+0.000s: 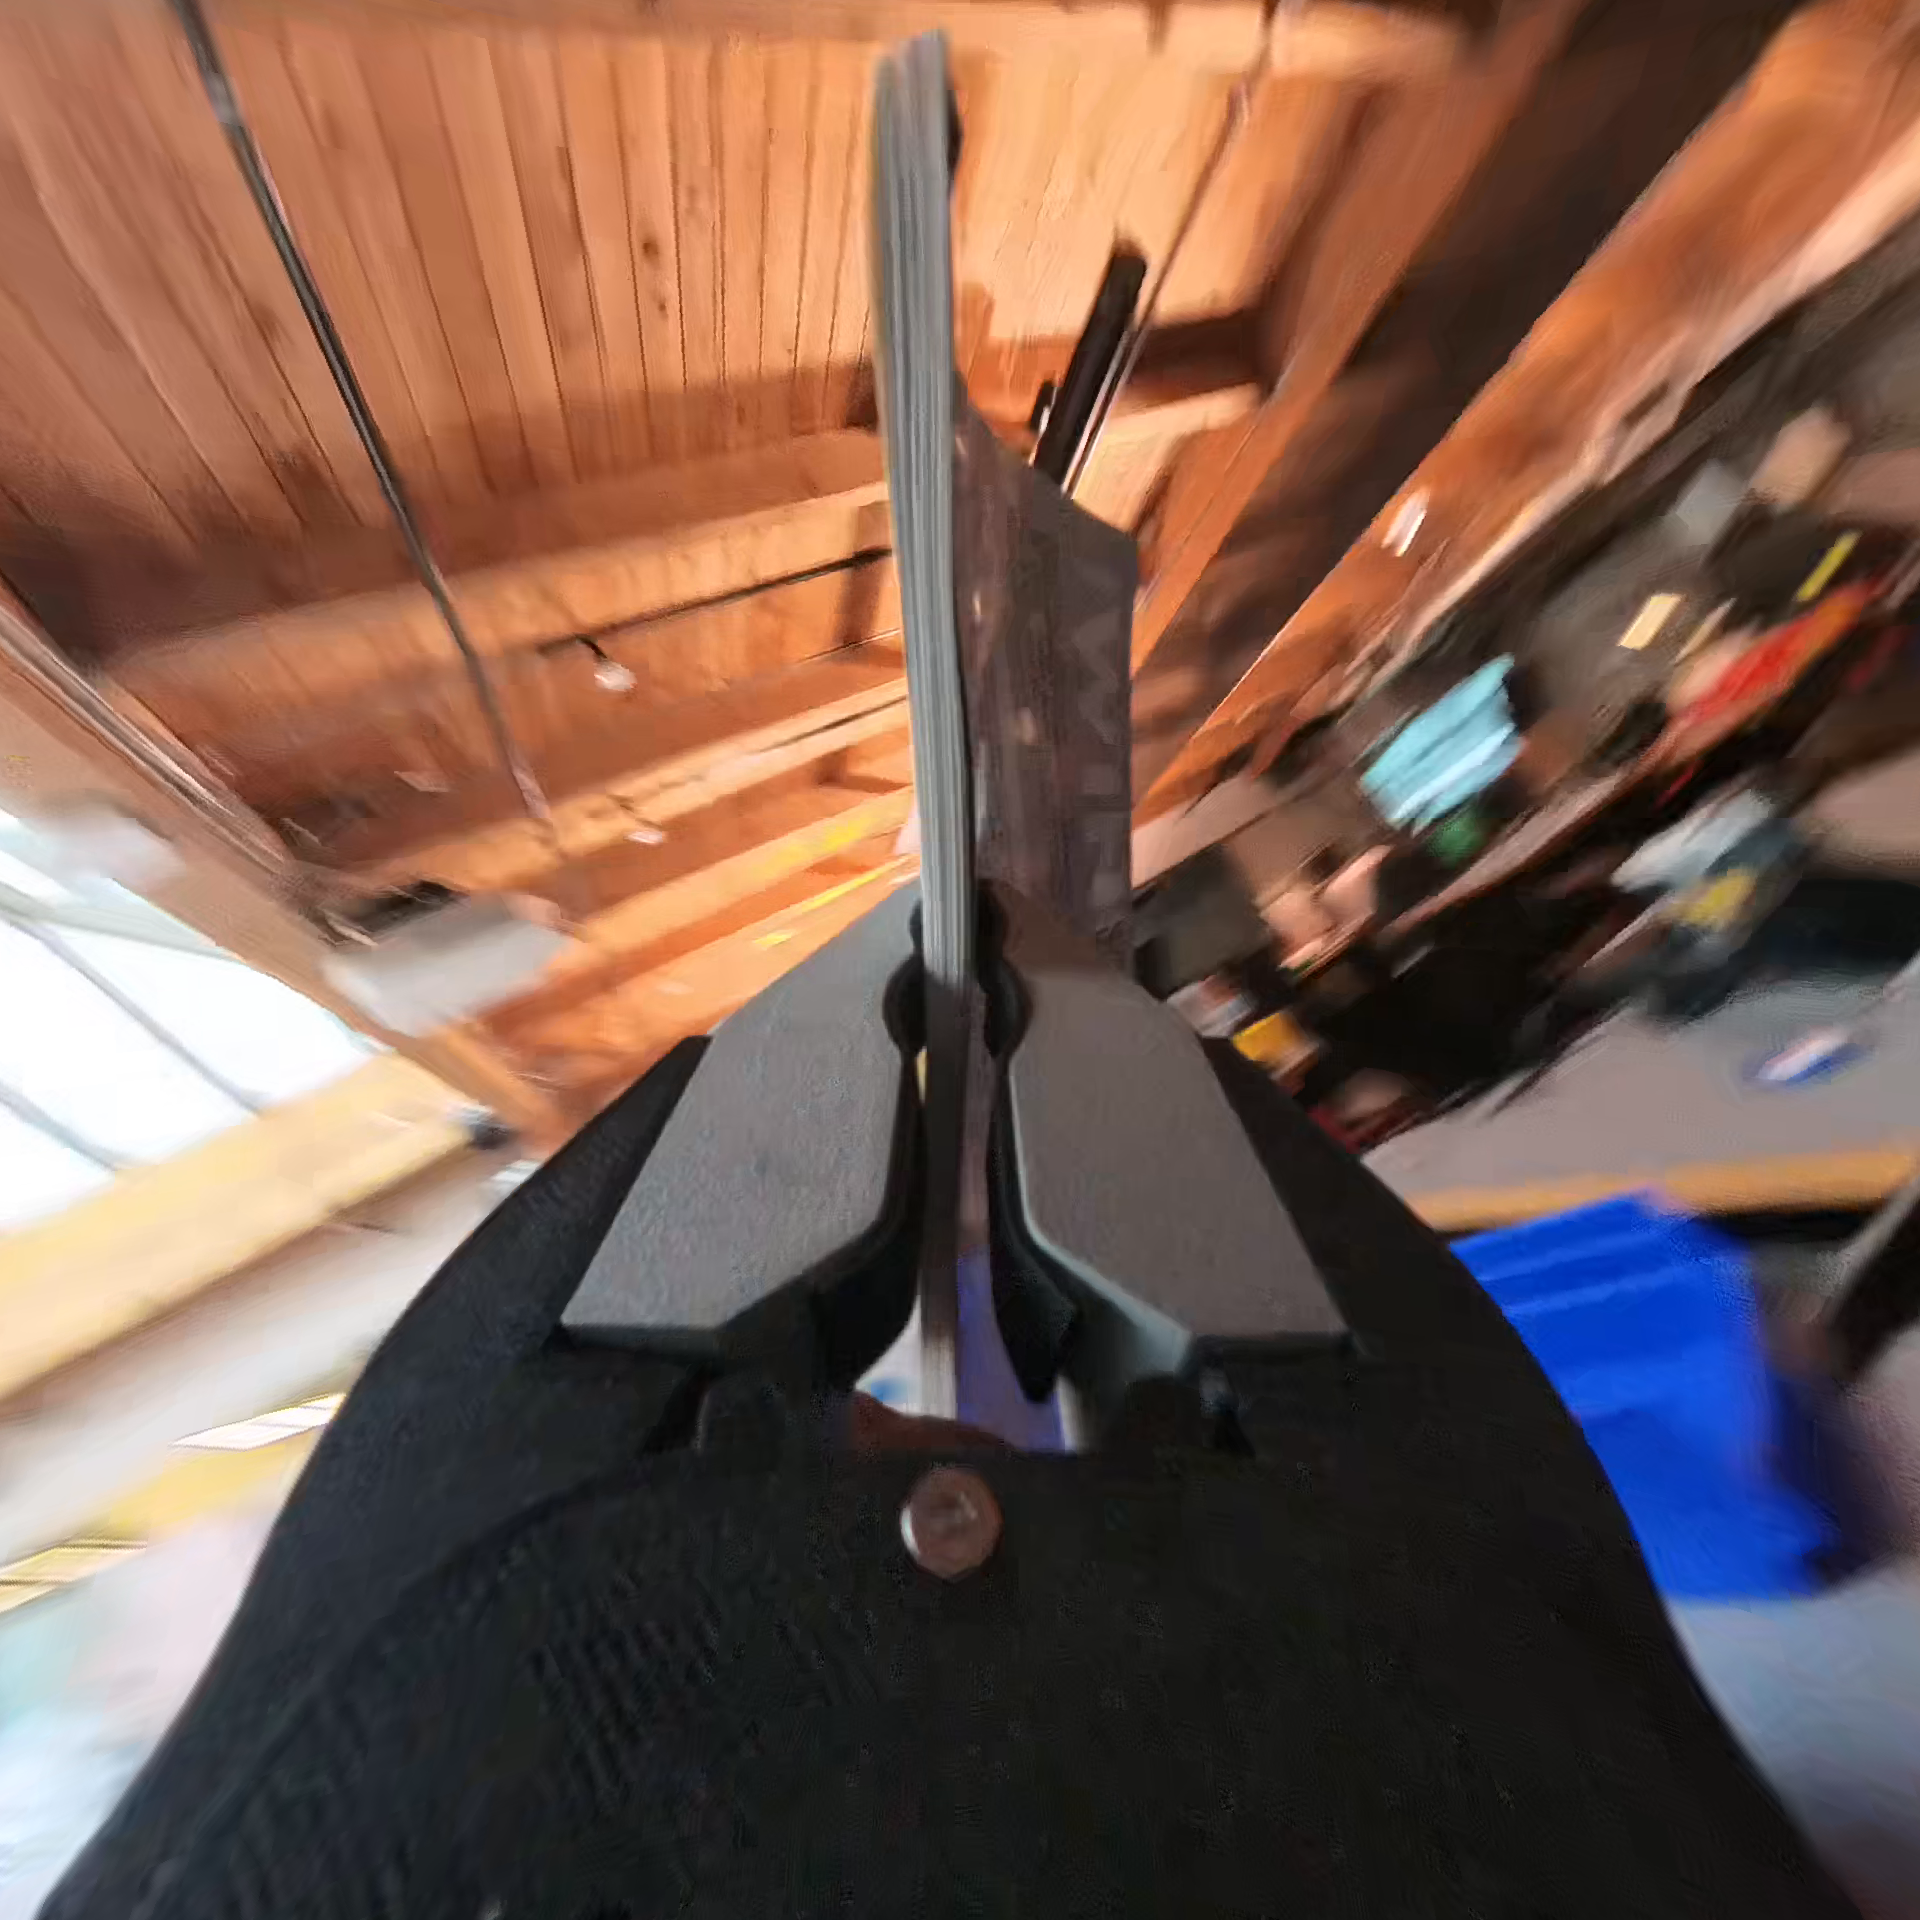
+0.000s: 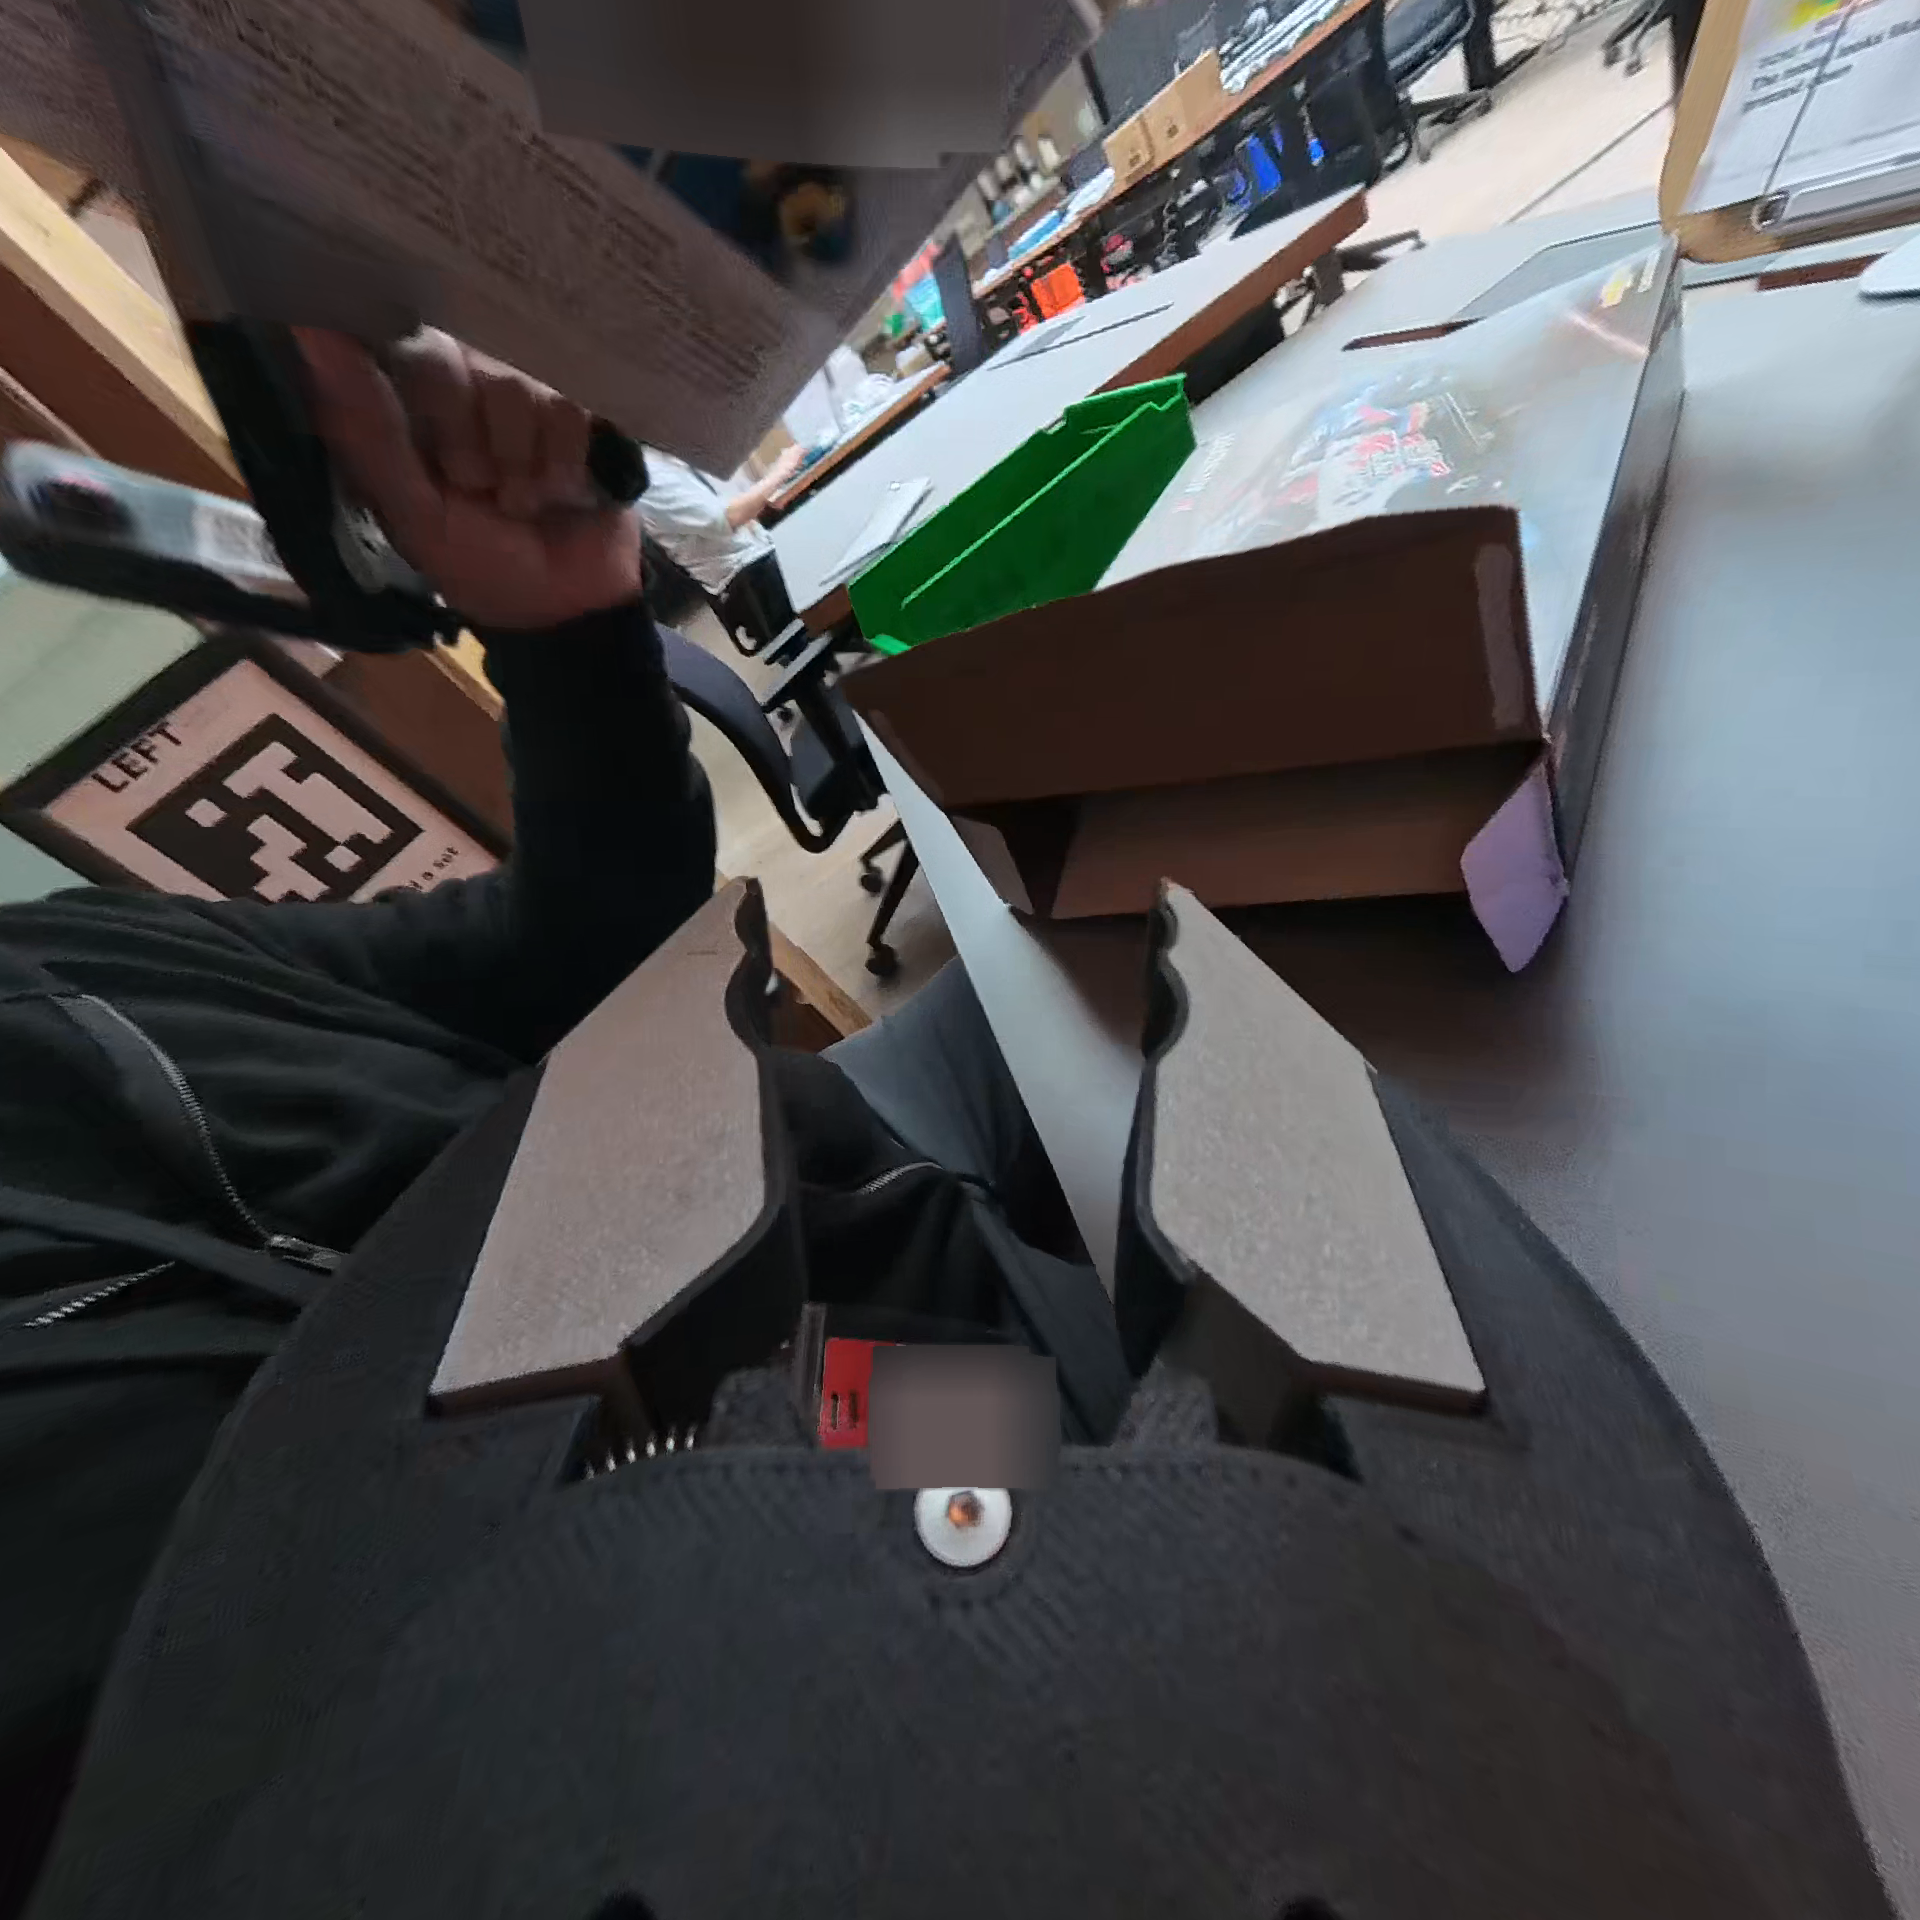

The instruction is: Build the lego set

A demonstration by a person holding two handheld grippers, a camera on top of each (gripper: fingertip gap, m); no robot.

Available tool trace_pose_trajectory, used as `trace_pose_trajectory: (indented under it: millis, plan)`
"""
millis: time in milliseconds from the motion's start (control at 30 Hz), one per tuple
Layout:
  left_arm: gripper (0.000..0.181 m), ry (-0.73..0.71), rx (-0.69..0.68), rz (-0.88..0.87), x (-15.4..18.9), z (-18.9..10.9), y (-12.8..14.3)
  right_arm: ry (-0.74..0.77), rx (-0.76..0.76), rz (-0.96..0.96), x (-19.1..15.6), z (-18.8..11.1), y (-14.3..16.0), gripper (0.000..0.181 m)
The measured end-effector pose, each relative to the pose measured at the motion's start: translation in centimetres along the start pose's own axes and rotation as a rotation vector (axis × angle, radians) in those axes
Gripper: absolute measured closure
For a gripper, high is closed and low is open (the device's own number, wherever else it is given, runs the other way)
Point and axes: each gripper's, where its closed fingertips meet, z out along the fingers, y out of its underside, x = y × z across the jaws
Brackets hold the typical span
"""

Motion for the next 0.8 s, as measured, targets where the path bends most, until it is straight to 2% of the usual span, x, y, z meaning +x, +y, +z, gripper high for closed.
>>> trace_pose_trajectory:
  millis: [33,100,167,233,300,367,433,533,567,600,667,733,800]
  plan:
    - [0.179,-0.001,-0.048,0.175,0.8,0.1,0.7,-0.024,0.007,0.024,-0.1,0.1,-0.3,0.110]
    - [0.178,0.080,-0.189,0.335,4.2,-0.8,3.9,-0.126,0.037,0.109,-0.5,0.3,-0.7,0.106]
    - [0.179,0.154,-0.393,0.461,7.9,-3.7,9.5,-0.227,0.090,0.205,-0.4,0.5,-0.9,0.103]
    - [0.179,0.231,-0.591,0.509,11.4,-7.5,15.6,-0.262,0.106,0.279,0.7,1.0,-0.1,0.100]
    - [0.178,0.334,-0.683,0.552,15.2,-10.9,19.5,-0.266,0.070,0.352,1.9,2.3,1.4,0.097]
    - [0.178,0.356,-0.673,0.622,17.9,-12.6,19.7,-0.255,0.007,0.420,2.6,3.8,3.0,0.099]
    - [0.179,0.388,-0.633,0.595,20.0,-13.4,19.2,-0.169,-0.068,0.440,3.9,5.4,4.9,0.100]
    - [0.178,0.399,-0.615,0.590,20.8,-14.4,19.4,0.024,-0.176,0.433,6.6,6.8,7.9,0.104]
    - [0.178,0.404,-0.615,0.570,20.8,-14.6,19.6,0.041,-0.193,0.434,7.0,7.1,8.5,0.108]
    - [0.178,0.411,-0.617,0.559,20.8,-14.9,19.7,-0.024,-0.195,0.454,6.2,7.5,8.6,0.115]
    - [0.176,0.418,-0.617,0.531,20.9,-15.3,19.9,-0.192,-0.144,0.539,4.6,8.3,7.7,0.144]
    - [0.172,0.410,-0.620,0.511,20.9,-15.6,20.0,-0.205,-0.094,0.571,5.1,9.1,7.2,0.174]
    - [0.158,0.434,-0.639,0.430,21.0,-16.1,20.0,-0.209,-0.092,0.520,5.0,9.4,7.0,0.176]
